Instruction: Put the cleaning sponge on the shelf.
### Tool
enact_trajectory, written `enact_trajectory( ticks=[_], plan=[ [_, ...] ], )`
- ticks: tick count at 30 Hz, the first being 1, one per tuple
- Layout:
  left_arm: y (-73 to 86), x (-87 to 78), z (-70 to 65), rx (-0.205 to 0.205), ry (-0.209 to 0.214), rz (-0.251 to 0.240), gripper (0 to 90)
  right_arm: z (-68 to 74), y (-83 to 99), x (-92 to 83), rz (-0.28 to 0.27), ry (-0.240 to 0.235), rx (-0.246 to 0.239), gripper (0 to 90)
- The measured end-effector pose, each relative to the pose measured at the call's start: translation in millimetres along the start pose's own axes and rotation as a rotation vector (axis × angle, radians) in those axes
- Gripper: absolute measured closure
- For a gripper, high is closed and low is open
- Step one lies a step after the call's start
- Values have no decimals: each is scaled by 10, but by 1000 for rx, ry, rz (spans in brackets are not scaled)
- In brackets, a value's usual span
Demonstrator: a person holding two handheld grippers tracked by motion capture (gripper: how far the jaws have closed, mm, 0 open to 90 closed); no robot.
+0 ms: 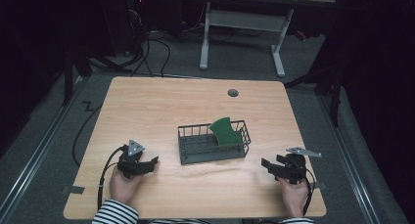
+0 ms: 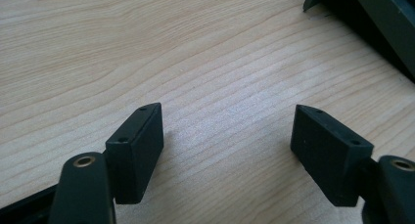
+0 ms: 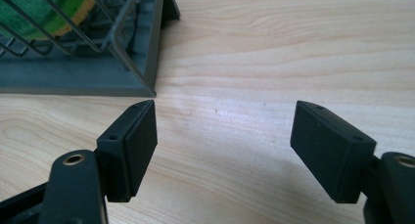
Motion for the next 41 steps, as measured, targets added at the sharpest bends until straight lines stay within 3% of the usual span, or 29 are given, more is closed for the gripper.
enact_trajectory(
  ticks=[16,30,41],
  plan=[
    [-1,1,0,-1,-1,0,285,14,103,178,17,76,-57,243],
    [-1,1,-2,-4,-5,1,283,30,114,278,16,213,-157,248],
    [3,-1,-5,-10,-7,0,282,32,113,282,17,210,-159,238]
  ],
)
Point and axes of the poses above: each handheld gripper's, and its own axes: x roughly forward along the jaws, y roughly out of its underside, z roughly to its left, the point moved 10 cm from there along x, roughly forward along the jaws, and after that the axes turned 15 degrees about z, right-handed, at the moved point
